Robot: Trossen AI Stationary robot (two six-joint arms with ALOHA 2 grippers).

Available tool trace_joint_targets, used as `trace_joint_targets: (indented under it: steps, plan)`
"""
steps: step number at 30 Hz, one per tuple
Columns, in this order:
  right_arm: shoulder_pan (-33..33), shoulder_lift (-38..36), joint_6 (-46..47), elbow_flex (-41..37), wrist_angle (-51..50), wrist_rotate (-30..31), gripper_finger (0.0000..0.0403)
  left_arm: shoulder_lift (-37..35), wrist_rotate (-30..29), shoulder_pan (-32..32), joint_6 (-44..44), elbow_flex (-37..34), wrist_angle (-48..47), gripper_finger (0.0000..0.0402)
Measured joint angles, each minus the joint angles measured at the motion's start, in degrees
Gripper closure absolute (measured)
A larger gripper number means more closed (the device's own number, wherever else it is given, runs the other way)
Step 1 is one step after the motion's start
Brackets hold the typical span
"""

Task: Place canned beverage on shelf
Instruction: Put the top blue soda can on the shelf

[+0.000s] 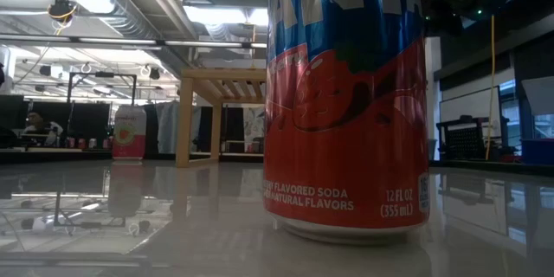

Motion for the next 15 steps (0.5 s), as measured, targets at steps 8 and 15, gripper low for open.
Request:
trace_joint_targets:
  steps: [8,15]
  plan:
    - [1.33,0.30,0.45,0.00,-0.36,-0.58,0.0200,0.00,0.05,1.24,0.00,-0.02,-0.02,0.0122]
    - [1.37,0.35,-1.15,0.01,-2.58,0.10,0.0197,0.00,0.01,1.26,0.02,-0.02,-0.02,0.0122]
